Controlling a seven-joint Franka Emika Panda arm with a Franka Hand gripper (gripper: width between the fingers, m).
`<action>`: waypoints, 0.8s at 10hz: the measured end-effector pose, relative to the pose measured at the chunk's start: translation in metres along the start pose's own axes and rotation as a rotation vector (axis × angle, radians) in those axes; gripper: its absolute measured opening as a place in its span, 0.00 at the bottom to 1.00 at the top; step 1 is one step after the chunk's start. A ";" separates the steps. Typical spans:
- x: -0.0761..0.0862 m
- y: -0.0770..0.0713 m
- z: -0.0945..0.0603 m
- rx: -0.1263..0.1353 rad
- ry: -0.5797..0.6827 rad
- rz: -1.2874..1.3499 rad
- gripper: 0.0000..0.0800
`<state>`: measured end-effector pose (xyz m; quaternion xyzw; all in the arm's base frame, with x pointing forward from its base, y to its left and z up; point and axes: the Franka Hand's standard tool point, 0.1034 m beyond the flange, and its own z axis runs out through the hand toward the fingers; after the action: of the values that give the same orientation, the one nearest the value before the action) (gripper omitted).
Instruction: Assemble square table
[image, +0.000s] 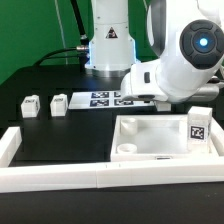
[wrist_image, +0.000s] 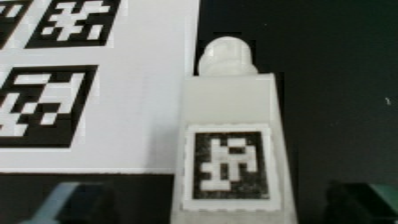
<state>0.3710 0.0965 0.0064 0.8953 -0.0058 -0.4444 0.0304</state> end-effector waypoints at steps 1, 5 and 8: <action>0.000 0.000 0.000 0.000 -0.001 0.000 0.49; 0.000 0.000 0.000 0.001 -0.001 0.001 0.36; 0.000 0.001 0.000 0.001 -0.001 0.001 0.36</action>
Offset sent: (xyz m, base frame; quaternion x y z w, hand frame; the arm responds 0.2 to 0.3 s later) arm 0.0000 0.0000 0.0000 0.0000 0.0000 0.0000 1.0000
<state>0.3710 0.0958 0.0062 0.8951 -0.0066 -0.4448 0.0302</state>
